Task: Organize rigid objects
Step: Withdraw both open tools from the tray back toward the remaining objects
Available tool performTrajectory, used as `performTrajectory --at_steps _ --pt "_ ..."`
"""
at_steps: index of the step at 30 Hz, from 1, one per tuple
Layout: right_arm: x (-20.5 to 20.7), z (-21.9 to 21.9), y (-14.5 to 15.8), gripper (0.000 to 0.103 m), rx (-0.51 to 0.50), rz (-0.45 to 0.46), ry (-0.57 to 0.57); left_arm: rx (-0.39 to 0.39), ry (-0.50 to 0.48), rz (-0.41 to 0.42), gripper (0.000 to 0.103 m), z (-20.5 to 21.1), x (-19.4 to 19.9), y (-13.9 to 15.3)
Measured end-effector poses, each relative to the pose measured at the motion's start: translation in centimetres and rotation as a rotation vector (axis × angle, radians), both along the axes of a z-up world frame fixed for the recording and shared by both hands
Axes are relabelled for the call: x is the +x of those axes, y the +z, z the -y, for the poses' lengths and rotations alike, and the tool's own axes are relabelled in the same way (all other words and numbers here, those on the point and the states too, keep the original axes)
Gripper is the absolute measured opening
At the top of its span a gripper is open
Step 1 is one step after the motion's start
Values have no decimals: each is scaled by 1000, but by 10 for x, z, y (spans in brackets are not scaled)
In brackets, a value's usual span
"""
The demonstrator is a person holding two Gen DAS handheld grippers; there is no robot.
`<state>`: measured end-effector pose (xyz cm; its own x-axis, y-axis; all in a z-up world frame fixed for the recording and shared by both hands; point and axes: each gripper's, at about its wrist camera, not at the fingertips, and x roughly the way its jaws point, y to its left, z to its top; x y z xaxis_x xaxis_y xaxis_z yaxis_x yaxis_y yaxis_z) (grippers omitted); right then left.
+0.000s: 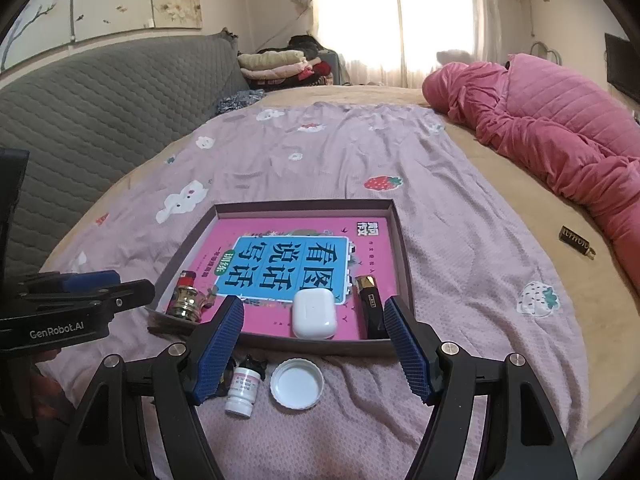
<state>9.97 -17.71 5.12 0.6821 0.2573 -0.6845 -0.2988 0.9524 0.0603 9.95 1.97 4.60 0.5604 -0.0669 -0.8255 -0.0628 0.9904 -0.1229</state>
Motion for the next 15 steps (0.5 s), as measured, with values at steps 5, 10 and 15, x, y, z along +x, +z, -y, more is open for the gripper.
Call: performTrajectory --at_steps 5,10,15 --pt "-2 3 -2 74 -2 -8 -2 -6 -6 -6 57 2 -4 -2" --pt "-4 4 -5 74 -6 -16 0 -9 -21 -18 57 8 -7 -7" --pt "-8 4 -11 74 -9 -33 11 -7 -31 -27 57 11 -8 -10"
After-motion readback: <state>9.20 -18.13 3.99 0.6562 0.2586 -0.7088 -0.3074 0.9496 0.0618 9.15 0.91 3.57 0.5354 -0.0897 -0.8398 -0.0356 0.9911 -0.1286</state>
